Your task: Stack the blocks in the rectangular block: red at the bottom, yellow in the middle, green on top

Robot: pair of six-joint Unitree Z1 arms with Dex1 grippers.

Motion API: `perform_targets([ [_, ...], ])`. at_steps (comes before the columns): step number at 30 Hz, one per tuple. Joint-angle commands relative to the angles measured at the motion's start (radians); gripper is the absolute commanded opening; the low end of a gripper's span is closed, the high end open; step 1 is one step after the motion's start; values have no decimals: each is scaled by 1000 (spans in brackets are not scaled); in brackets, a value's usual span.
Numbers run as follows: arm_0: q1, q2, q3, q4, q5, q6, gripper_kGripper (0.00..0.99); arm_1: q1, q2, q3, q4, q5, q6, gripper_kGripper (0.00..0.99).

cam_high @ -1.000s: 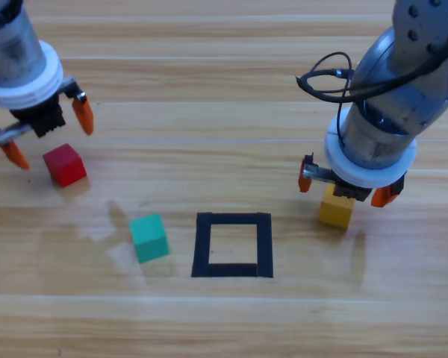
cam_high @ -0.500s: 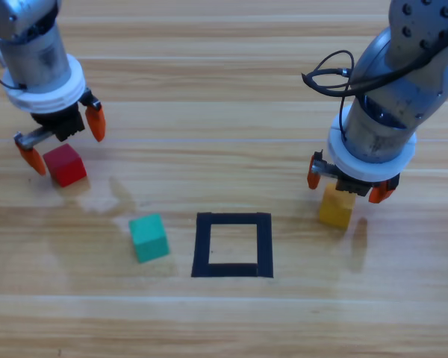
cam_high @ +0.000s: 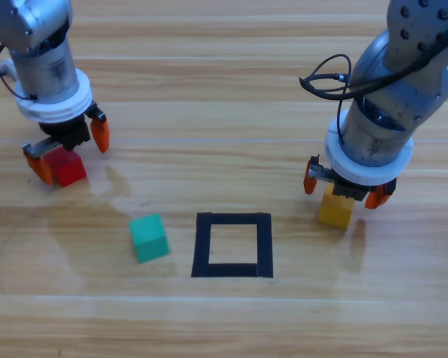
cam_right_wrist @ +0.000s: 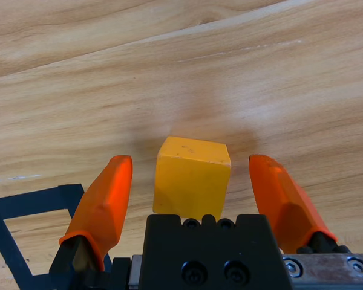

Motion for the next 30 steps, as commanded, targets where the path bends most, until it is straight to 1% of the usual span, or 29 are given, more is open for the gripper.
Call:
perform_targets([
  [1, 52, 54, 0, -2, -14, 27, 973, -21, 88, 10, 17, 21, 12, 834],
  [3, 60, 54, 1, -2, -14, 38, 973, -21, 94, 8, 16, 25, 10, 833],
  [4, 64, 54, 4, -2, -14, 39, 971, -21, 94, 10, 17, 27, 10, 816],
  [8, 70, 63, 18, -20, -24, 58, 904, -21, 95, 10, 17, 33, 9, 795],
  [10, 70, 69, 21, -25, -29, 62, 873, -21, 95, 8, 16, 34, 4, 615],
  [14, 63, 72, 27, -28, -37, 70, 747, -21, 91, 6, 16, 47, -28, 158],
  [16, 63, 75, 29, -35, -37, 67, 681, -23, 88, 5, 14, 53, -66, 12],
  [17, 60, 78, 30, -38, -38, 69, 660, -23, 85, 3, 12, 56, -88, 0],
  [19, 46, 80, 32, -38, -37, 73, 545, -23, 68, -4, 12, 59, -159, 0],
  [21, 41, 75, 35, -38, -35, 95, 436, -23, 42, -4, 16, 61, -182, 0],
  [23, 40, 66, 27, -35, -34, 144, 288, -23, -1, 0, 32, 68, -234, 0],
  [25, 40, 41, 18, -25, -23, 205, 106, -23, -61, 6, 57, 67, -255, 0],
  [26, 40, 24, 13, -22, -17, 243, 40, -23, -93, 19, 63, 64, -266, 0],
  [28, 37, 1, -3, -20, -15, 314, 41, -16, -165, 46, 72, 51, -338, 0],
  [30, 20, -5, -45, -5, -23, 403, 40, -3, -221, 60, 97, 48, -350, 0],
])
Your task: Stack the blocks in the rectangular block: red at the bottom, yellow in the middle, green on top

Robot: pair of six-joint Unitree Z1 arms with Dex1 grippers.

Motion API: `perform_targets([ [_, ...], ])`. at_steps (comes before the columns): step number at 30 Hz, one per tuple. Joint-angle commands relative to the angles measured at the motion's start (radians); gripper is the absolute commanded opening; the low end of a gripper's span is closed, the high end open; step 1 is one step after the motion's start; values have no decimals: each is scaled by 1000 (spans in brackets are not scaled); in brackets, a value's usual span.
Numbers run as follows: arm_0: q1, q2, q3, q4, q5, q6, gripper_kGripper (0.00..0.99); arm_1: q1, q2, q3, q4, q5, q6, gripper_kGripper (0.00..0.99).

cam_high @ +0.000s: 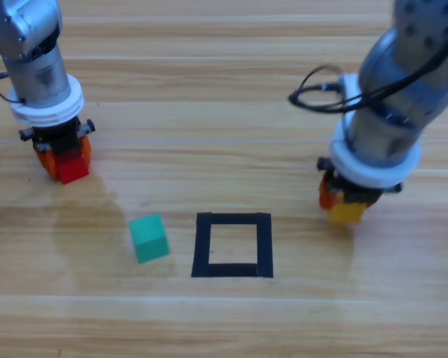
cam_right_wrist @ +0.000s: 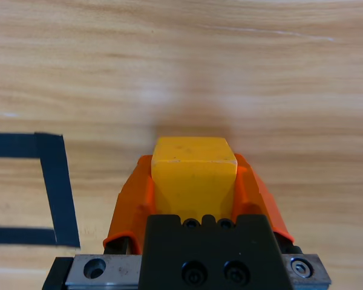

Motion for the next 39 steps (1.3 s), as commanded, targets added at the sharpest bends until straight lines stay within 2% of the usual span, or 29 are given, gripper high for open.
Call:
perform_targets([
  [1, -33, -40, -55, 29, -3, 175, 41, 3, -231, 65, 66, -11, -87, 0],
  [5, -67, -51, -93, 37, -33, 338, 40, 3, -301, 111, 78, -19, -95, 0],
  [9, -119, -37, -193, 106, -59, 488, 38, 3, -300, 131, 77, -17, -121, 0],
  [12, -181, -22, -259, 161, -56, 560, 38, 3, -292, 136, 77, -17, -122, 0],
  [16, -303, 49, -410, 299, -27, 637, 38, 3, -298, 143, 77, -11, -122, 0],
  [19, -374, 66, -414, 308, -16, 638, 35, 3, -298, 145, 77, -3, -126, 0],
  [21, -409, 67, -414, 308, -15, 617, 0, 3, -297, 146, 77, -3, -130, 0],
  [25, -464, 49, -412, 319, 5, 537, 0, 3, -292, 149, 77, -3, -135, 0],
  [34, -509, -26, -361, 317, -27, 273, 0, 3, -284, 146, 77, 10, -138, 0],
  [39, -576, -40, -354, 317, 40, 83, 0, 3, -277, 142, 77, 10, -141, 0],
])
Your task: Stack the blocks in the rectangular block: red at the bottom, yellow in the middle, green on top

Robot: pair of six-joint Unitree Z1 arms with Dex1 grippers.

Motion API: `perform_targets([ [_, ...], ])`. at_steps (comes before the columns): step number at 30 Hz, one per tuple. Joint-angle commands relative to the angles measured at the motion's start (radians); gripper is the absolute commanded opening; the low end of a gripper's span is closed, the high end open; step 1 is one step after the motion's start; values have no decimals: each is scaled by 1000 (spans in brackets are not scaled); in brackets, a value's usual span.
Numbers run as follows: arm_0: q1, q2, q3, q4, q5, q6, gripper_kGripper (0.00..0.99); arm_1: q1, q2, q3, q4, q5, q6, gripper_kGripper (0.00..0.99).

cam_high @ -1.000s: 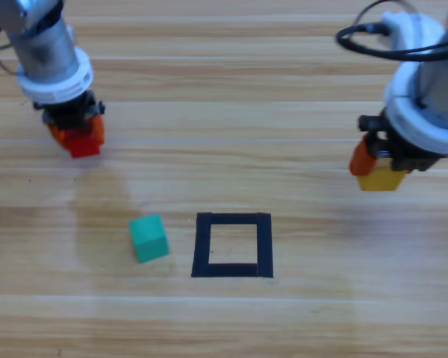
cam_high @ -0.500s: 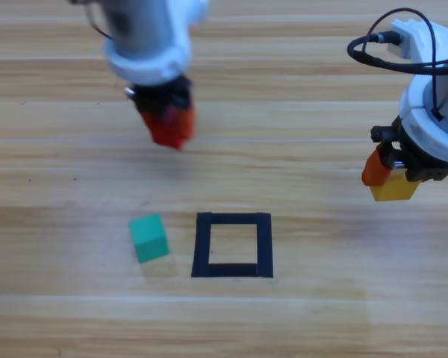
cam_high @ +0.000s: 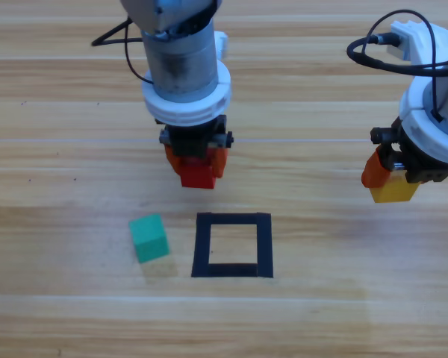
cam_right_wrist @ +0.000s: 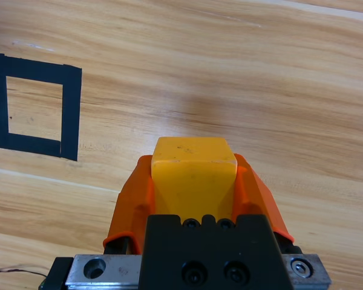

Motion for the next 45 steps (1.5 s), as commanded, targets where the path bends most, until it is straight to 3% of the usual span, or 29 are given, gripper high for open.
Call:
perform_targets([
  [1, -104, -38, 31, 3, 69, -181, 0, 2, 23, 19, 16, 12, -13, 0],
  [7, -134, -12, 82, -4, 70, -279, 0, 2, 27, 14, 16, 15, -10, 0],
  [45, -176, 80, 284, -291, 32, -311, 0, 2, 60, -1, 5, 6, -1, 0],
])
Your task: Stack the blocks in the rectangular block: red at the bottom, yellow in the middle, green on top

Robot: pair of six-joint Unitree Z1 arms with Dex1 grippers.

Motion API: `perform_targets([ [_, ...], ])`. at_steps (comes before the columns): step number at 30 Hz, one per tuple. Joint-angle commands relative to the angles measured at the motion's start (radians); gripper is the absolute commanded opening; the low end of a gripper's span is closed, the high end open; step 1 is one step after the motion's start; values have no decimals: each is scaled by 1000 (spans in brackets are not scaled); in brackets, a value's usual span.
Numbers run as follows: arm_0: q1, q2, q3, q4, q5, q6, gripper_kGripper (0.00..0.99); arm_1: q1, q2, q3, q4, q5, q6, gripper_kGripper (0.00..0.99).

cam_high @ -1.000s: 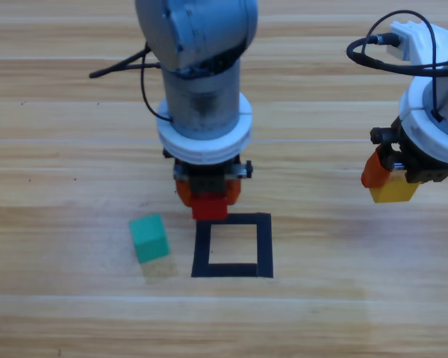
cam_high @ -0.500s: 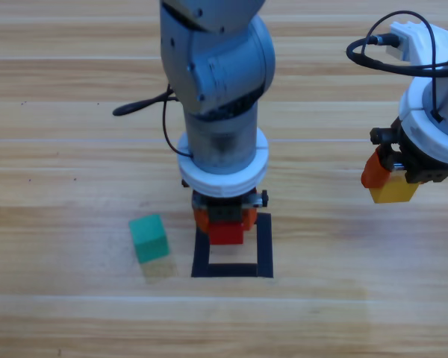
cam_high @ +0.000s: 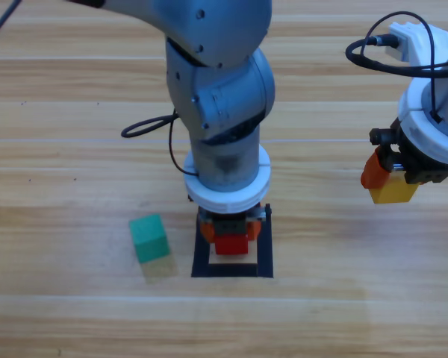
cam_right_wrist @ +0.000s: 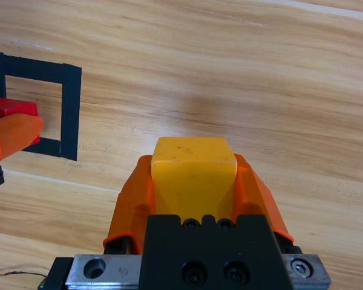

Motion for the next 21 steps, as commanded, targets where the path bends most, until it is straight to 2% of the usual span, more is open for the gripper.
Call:
perform_targets([
  [1, -20, 63, 21, -21, -11, -13, 0, 2, 57, -2, 5, 4, 2, 0],
  [21, -20, 73, 19, -41, -8, 3, 0, 2, 81, -11, 1, -4, 7, 0],
])
